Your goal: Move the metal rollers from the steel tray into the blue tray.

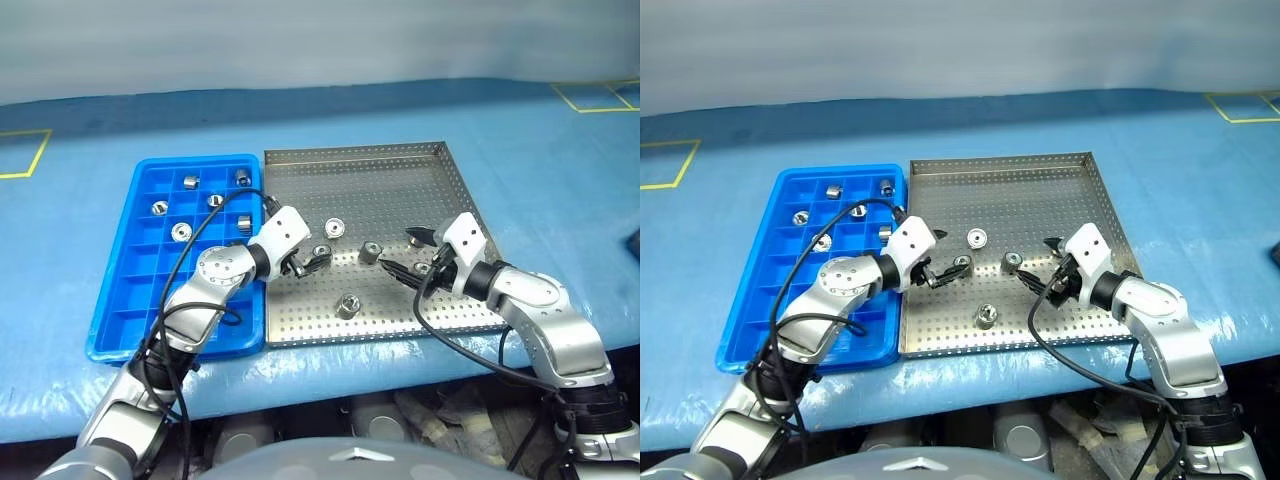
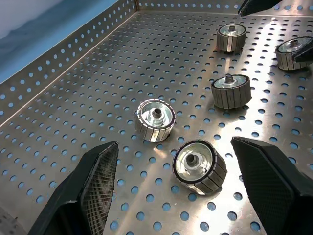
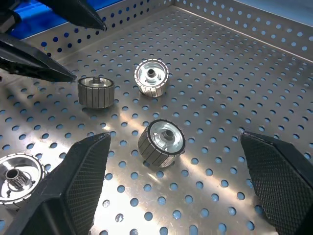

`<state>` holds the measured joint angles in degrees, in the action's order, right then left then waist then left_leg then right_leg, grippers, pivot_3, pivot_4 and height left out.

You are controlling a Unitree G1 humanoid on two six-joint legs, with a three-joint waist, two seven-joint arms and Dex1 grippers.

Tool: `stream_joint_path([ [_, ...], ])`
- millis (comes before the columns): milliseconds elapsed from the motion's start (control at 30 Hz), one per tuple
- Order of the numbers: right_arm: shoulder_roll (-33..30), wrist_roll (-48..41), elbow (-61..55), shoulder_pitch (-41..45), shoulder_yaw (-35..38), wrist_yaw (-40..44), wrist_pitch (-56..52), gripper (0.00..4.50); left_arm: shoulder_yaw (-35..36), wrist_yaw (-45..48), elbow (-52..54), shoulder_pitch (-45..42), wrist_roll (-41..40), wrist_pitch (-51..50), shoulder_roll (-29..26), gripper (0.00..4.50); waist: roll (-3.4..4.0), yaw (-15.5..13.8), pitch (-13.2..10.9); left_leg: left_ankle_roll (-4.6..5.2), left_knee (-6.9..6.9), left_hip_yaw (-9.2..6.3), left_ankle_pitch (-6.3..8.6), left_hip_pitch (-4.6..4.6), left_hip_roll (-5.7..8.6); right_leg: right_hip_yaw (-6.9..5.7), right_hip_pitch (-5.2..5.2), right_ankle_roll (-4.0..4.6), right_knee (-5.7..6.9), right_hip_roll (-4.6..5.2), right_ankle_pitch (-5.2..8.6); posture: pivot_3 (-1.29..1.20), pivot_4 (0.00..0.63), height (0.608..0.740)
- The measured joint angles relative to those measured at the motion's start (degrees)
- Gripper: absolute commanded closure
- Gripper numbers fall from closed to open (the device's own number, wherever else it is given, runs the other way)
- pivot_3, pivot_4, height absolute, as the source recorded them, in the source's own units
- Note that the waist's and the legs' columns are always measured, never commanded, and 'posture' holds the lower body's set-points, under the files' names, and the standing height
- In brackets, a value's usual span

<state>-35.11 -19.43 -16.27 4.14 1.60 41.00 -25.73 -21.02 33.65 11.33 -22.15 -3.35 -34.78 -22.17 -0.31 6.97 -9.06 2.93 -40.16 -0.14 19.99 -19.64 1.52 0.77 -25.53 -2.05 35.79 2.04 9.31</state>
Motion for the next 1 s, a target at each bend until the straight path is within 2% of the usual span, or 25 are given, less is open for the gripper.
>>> stream_joint_path([
  [367, 0.2, 0.1, -0.3, -0.6, 0.5, -0.5, 0.8, 0.04, -4.7, 0.2, -4.3, -3.3, 4.7, -4.0, 0.5, 0.47, 0.00, 0.9, 0.0, 0.01, -0.01, 0.00, 0.00, 0.01, -0.01, 0.06, 0.00, 0.00, 0.03, 0.00, 0.00, -0.29, 0.150, 0.740],
  [467, 0.3, 0.1, -0.5, -0.7, 0.6, -1.0, 1.4, 0.00, -4.8, 0.1, -4.5, -3.3, 5.2, -4.8, 0.8, 1.08, 0.01, 1.0, 0.0, 0.00, -0.01, 0.00, 0.00, 0.01, -0.01, 0.08, -0.01, 0.00, 0.02, 0.03, 0.00, -0.30, 0.150, 0.740],
  [533, 0.3, 0.1, -0.7, -0.7, 0.8, -1.1, 1.5, 0.00, -4.8, 0.1, -4.7, -3.3, 5.4, -4.9, 1.5, 1.70, 0.00, 1.0, 0.0, 0.00, -0.01, 0.00, 0.00, 0.01, -0.01, 0.09, -0.01, -0.01, 0.02, 0.04, -0.01, -0.30, 0.150, 0.740],
  [800, 0.2, 0.1, -0.7, -0.7, 1.1, -1.2, 1.5, 0.00, -4.8, 0.1, -5.0, -3.3, 5.6, -4.8, 2.1, 1.70, 0.01, 1.1, 0.0, 0.00, -0.02, -0.01, 0.00, 0.01, -0.01, 0.12, -0.01, -0.02, 0.03, 0.05, -0.01, -0.29, 0.150, 0.740],
  [900, 0.3, 0.1, -0.7, -0.7, 1.1, -1.2, 1.5, 0.00, -4.8, 0.1, -5.0, -3.3, 5.6, -4.8, 2.1, 2.58, 0.01, 1.2, 0.0, 0.00, -0.02, -0.01, 0.00, 0.01, -0.01, 0.13, -0.01, -0.02, 0.03, 0.05, -0.01, -0.29, 0.150, 0.740],
  [1000, 0.3, 0.1, -0.7, -0.6, 1.1, -1.2, 1.6, 0.00, -4.7, 0.2, -5.0, -3.3, 5.6, -4.7, 2.1, 2.64, 0.01, 1.2, 0.0, 0.00, -0.02, -0.01, 0.00, 0.01, -0.01, 0.13, -0.01, -0.02, 0.03, 0.05, -0.01, -0.29, 0.150, 0.740],
])
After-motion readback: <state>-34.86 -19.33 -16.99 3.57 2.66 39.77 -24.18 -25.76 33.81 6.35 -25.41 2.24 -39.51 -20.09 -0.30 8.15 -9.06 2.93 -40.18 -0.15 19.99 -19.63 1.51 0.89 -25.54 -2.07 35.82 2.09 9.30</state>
